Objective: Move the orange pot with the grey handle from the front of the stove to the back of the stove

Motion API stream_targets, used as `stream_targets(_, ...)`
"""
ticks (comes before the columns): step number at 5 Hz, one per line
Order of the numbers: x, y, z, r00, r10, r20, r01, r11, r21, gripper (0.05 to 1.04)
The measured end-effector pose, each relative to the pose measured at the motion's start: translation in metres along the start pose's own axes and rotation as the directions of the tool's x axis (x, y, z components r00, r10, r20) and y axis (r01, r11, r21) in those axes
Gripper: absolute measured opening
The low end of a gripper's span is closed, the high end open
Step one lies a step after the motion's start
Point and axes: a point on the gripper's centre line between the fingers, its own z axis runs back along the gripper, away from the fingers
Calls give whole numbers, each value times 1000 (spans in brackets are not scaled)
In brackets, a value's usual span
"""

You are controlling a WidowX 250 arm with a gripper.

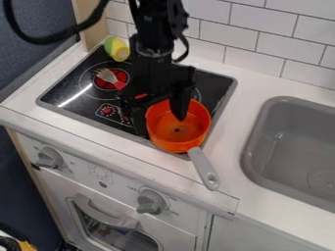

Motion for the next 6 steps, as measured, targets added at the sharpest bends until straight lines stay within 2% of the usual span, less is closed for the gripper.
stream_targets(1, 1, -1, -9, 1000, -7, 6, 7, 1000, 2, 1001)
stream_targets(2, 2, 8, -23, 999, -27, 39, 24, 997, 67, 1001)
stream_targets(3, 4, 9, -36, 999, -38, 32, 34, 994, 105, 964)
stream_targets(5, 3, 9, -41, 996, -83, 20, 80, 991, 104, 369)
stream_targets(6, 6, 12, -40, 997, -71, 5, 70, 995, 76, 176)
